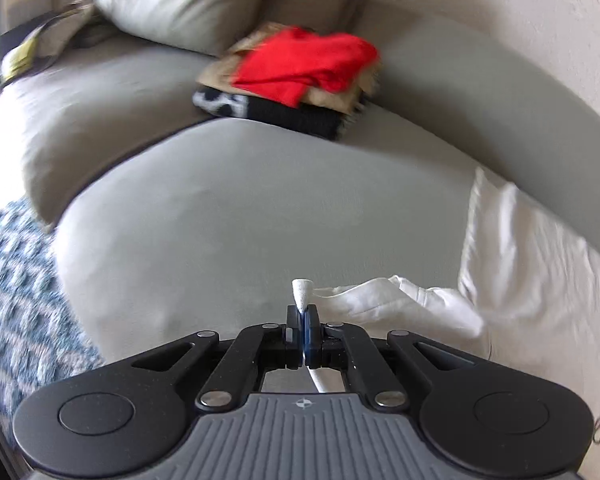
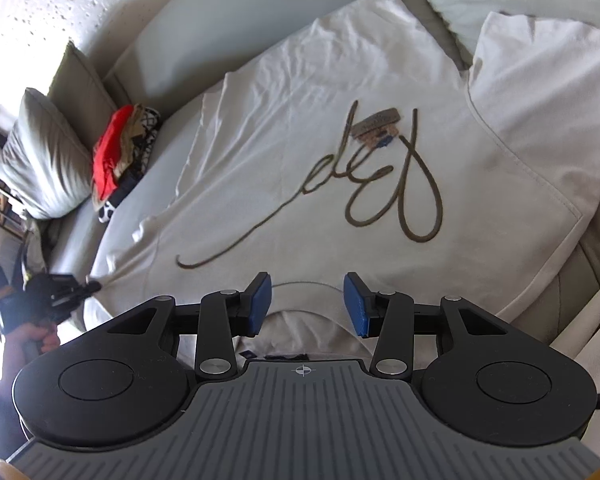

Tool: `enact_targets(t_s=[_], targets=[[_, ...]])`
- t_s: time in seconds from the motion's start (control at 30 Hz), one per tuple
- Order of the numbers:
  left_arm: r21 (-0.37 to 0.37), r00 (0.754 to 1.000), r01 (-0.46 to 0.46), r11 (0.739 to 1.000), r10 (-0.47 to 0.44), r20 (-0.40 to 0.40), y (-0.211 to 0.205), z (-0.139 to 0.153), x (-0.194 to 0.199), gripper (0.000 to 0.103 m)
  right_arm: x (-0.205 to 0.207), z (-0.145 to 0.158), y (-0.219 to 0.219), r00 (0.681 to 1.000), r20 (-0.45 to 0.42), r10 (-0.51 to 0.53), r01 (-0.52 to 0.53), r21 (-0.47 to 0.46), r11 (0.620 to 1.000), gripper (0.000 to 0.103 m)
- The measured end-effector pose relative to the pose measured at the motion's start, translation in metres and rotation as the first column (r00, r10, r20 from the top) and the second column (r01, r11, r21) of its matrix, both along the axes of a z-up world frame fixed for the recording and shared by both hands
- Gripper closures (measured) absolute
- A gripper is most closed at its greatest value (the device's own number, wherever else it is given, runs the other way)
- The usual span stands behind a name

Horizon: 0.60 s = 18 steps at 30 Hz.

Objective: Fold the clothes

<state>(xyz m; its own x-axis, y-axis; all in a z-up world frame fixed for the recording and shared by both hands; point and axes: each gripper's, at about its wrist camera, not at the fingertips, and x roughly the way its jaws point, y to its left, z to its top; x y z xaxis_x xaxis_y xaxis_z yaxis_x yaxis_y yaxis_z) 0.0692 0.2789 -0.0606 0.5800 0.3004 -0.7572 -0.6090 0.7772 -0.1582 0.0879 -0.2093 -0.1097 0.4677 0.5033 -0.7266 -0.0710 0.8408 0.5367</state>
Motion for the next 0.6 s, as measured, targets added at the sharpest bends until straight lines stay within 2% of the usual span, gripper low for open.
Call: enact_targets(t_s=[0.1, 0.13, 0.23, 0.3, 0.33, 0.4, 0.47, 0.5, 0.53, 0.57, 0.6], targets=[[-0.075, 0.998, -0.048, 0.996, 0.044, -0.054, 0.017, -0.021, 0.001, 0.101, 0.001, -0.001, -0.001, 1.0, -0.016, 0.002, -0.002, 0.003, 1.0, 0.056], [-0.077, 0.998, -0.047, 0.996, 0.043, -0.051, 0.018, -0.023, 0.0, 0.1, 0.001, 0.001, -0.003, 1.0, -0.009, 0.004, -0.004, 0.005, 1.0, 0.056], [-0.035, 0.999, -0.033, 0.999, 0.031, -0.039, 0.01, -0.012, -0.005, 0.093, -0.006, 0.013, -0.02, 0.999, 0.026, -0.024, 0.023, 0.015, 1.0, 0.056], [-0.008, 0.998, -0.026, 1.0, 0.025, -0.066, 0.001, -0.001, -0.011, 0.09, -0.014, 0.02, -0.037, 0.998, 0.032, -0.057, 0.055, 0.041, 0.998, 0.054], [0.0, 0.998, -0.01, 1.0, 0.01, -0.057, -0.007, 0.004, -0.018, 0.087, -0.019, 0.024, -0.044, 0.996, 0.035, -0.079, 0.077, 0.035, 0.996, 0.052], [0.017, 0.999, 0.023, 1.0, -0.023, -0.039, -0.021, 0.015, -0.03, 0.071, -0.029, 0.03, -0.059, 0.991, 0.059, -0.124, 0.124, 0.007, 0.992, 0.051], [0.033, 0.998, 0.056, 0.998, -0.055, -0.022, -0.035, 0.026, -0.043, 0.068, -0.035, 0.033, -0.072, 0.983, 0.083, -0.166, 0.169, -0.02, 0.985, 0.048], [0.016, 0.996, 0.092, 0.996, -0.092, -0.014, -0.045, 0.026, -0.047, 0.066, -0.037, 0.033, -0.078, 0.978, 0.093, -0.185, 0.189, -0.035, 0.981, 0.048], [-0.002, 0.992, 0.129, 0.992, -0.129, -0.005, -0.055, 0.027, -0.052, 0.065, -0.035, 0.031, -0.081, 0.976, 0.097, -0.194, 0.2, -0.064, 0.978, 0.057], [-0.018, 0.986, 0.165, 0.986, -0.165, 0.004, -0.065, 0.027, -0.056, 0.064, -0.032, 0.028, -0.081, 0.976, 0.099, -0.194, 0.205, -0.109, 0.973, 0.084], [-0.021, 0.979, 0.205, 0.979, -0.205, -0.004, -0.078, 0.021, -0.053, 0.063, -0.029, 0.024, -0.08, 0.976, 0.103, -0.19, 0.205, -0.155, 0.966, 0.093]])
